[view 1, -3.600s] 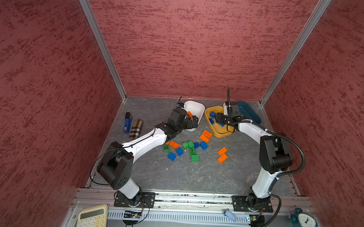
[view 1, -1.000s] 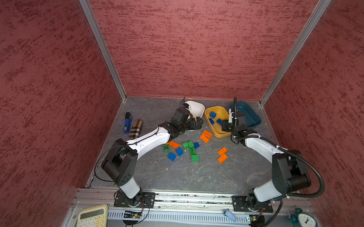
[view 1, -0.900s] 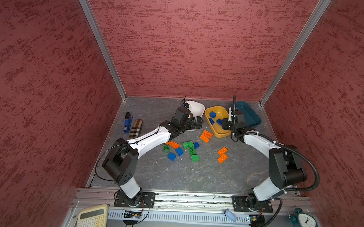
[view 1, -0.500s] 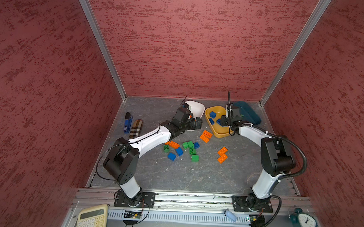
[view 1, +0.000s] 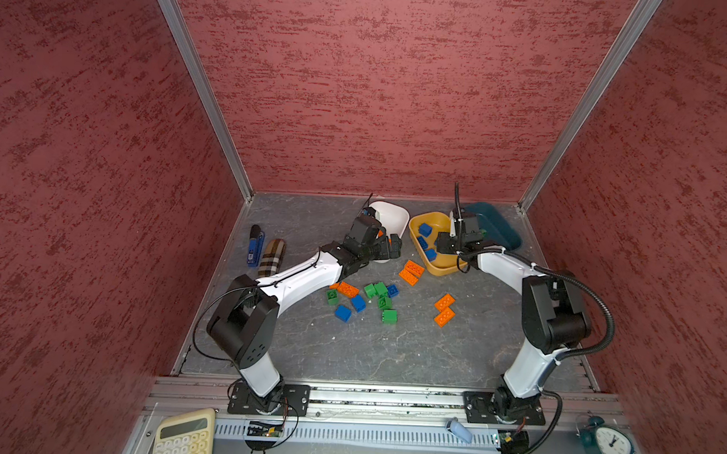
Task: Sort the legos into containers by color
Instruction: 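Open the right gripper to drop the blue brick into the yellow tub, then move the right gripper down to the orange bricks beside the yellow tub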
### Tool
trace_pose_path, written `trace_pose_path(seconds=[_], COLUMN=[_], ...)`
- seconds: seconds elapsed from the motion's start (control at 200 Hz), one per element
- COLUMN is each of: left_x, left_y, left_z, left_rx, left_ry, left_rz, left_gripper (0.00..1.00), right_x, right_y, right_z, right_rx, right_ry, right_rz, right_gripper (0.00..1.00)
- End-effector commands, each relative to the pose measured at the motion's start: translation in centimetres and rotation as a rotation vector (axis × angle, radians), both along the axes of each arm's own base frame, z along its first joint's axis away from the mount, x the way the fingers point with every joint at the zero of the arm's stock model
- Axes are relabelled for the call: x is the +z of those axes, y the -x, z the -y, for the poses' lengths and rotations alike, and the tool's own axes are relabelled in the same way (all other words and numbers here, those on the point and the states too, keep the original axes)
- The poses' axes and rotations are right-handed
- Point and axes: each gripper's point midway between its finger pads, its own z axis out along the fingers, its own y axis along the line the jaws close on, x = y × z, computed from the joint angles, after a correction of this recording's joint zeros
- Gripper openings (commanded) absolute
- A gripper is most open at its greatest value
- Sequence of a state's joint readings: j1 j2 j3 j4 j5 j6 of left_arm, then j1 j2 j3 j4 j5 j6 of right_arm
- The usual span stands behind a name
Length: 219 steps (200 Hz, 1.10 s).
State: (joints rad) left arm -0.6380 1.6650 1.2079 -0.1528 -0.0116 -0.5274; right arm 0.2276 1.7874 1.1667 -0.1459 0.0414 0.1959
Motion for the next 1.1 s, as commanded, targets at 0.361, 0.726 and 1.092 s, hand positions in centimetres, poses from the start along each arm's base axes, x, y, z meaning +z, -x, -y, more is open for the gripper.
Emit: trace_pose_path(seconds=[0.361, 0.726, 1.092], left_x=[0.4, -0.1, -0.7], left_y=[0.0, 0.0, 0.3], left_z=[0.0, 2.3, 3.8], left_rx=[-0.006, -0.078, -0.115], left_ry=[0.012, 0.024, -0.014], left_rz=[0.019, 0.011, 0.023], left_gripper=[0.99, 0.99, 0.99], right_x=[3.8, -1.4, -5.8], right_y=[5.5, 15.2, 18.1], right_z=[-1.1, 2.0, -0.8], right_rx=[-0.037, -0.222, -0.174], right_ry=[-0.233, -0.256, -0.363], right_rz=[0.025, -0.216, -0.423], right_gripper=[0.77, 0.78, 0.78])
